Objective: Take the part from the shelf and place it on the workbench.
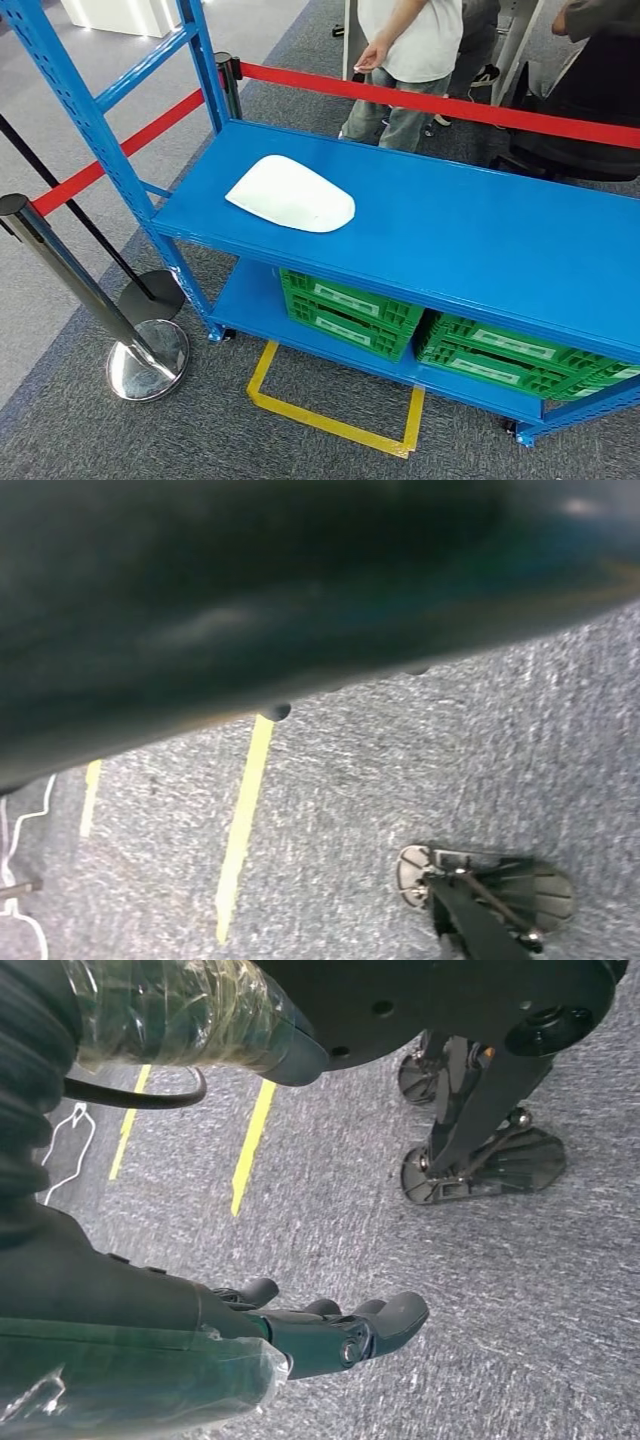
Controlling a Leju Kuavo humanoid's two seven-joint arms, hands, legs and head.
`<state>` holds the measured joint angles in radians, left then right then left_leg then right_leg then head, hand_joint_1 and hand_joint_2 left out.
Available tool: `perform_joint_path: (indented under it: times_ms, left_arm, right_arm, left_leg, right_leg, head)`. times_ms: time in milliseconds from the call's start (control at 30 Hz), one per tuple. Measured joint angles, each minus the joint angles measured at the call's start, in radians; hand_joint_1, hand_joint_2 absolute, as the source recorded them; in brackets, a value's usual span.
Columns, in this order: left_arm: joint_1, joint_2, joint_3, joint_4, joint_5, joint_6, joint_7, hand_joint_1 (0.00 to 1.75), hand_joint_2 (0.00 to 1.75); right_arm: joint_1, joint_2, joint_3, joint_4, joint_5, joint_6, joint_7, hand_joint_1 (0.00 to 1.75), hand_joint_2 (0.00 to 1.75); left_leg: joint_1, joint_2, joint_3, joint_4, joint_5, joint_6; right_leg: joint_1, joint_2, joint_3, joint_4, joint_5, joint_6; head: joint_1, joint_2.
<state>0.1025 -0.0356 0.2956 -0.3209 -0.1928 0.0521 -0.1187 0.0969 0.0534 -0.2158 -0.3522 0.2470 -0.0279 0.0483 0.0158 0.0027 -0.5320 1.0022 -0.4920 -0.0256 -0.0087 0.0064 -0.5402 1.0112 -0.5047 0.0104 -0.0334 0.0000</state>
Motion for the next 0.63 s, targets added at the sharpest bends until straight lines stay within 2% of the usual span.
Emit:
perform_joint_path:
  times_ms: [333,633]
  left_arm:
    - [0.026,0.019,-0.192,-0.032,0.163,-0.041,0.098,0.00,0.00]
    - [0.033,0.027,-0.251,-0.044,0.192,-0.052,0.114,0.00,0.00]
  right_arm:
    - [0.032,-0.027,0.134,-0.018,-0.207,0.023,-0.036,0.00,1.75]
    - [0.043,-0.036,0.178,-0.026,-0.246,0.026,-0.046,0.00,1.75]
  left_leg:
    - [0.000,0.000,0.000,0.000,0.000,0.000]
    - [0.000,0.000,0.000,0.000,0.000,0.001]
  right_leg:
    - [0.000,0.000,0.000,0.000,0.000,0.000]
    - [0.000,0.000,0.000,0.000,0.000,0.000]
  head:
    - [0.000,0.000]
    - [0.000,0.000]
